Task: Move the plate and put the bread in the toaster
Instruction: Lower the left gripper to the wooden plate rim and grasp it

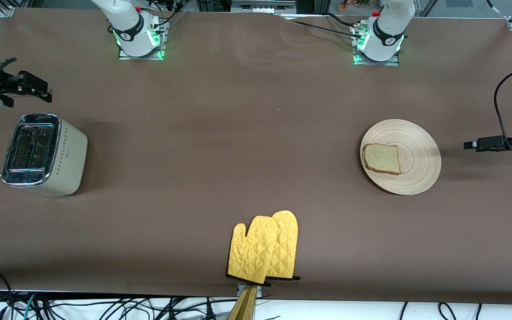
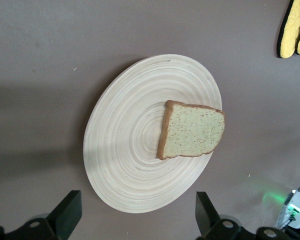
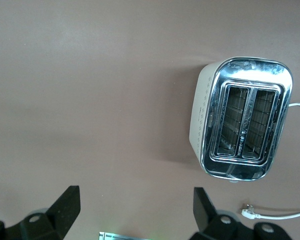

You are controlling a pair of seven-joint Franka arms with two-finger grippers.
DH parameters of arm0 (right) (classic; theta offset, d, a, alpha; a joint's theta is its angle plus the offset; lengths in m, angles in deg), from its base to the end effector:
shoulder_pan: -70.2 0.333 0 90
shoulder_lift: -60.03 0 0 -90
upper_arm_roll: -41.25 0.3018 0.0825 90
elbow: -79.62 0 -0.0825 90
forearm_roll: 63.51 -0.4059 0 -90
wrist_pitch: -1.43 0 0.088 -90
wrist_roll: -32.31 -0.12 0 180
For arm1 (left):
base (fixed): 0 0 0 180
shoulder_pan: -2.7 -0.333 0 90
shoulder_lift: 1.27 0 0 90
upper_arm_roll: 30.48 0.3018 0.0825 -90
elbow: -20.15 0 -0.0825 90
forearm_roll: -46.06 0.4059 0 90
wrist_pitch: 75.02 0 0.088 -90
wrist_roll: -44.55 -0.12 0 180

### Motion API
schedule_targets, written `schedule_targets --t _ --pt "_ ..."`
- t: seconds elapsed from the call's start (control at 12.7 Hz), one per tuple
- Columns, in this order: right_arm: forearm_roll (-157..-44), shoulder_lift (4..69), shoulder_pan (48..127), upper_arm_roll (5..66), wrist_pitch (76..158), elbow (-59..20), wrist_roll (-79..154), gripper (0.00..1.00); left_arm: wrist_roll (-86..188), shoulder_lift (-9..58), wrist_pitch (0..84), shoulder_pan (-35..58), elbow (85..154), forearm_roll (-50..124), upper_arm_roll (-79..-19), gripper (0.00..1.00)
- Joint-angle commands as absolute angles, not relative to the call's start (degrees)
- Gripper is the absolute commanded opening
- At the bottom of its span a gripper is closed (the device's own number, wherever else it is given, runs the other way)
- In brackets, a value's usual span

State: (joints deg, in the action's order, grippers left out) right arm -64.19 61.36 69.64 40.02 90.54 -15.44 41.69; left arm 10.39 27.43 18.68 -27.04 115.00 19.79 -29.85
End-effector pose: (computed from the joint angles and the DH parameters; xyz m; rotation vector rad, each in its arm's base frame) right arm 0.5637 -0.0163 0.5659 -3.1122 -0.2060 0.1234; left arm 0.5643 0.2716 0.2642 2.4875 0.1092 -0.2597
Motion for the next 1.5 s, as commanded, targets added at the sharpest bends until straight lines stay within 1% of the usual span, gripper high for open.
schedule_targets --t 0.0,0.39,1.02,1.1,1.34,1.42 --pt "-63.60 60.65 69.59 40.10 89.41 -13.89 41.37 1.00 4.67 33.07 18.15 -29.90 113.75 16.45 -30.57 1.00" --pt "-63.60 60.56 69.59 40.10 89.58 -13.89 41.19 1.00 0.26 39.94 15.69 -30.79 114.54 10.82 -30.92 1.00" --pt "-63.95 60.56 69.94 40.28 89.49 -13.72 41.01 1.00 -1.15 42.40 16.21 -30.44 114.19 10.20 -31.10 1.00" --pt "-64.04 60.56 69.94 40.28 89.41 -13.72 41.01 1.00 -1.15 42.93 16.21 -30.44 114.19 9.16 -31.10 0.95" --pt "-64.39 60.47 69.76 40.19 89.32 -13.72 41.10 1.00 -1.24 43.55 16.21 -30.44 114.19 8.97 -31.10 0.78" --pt "-64.39 60.56 69.76 40.19 89.32 -13.72 41.10 1.00 -1.24 43.64 16.21 -30.44 114.19 9.06 -31.10 0.65"
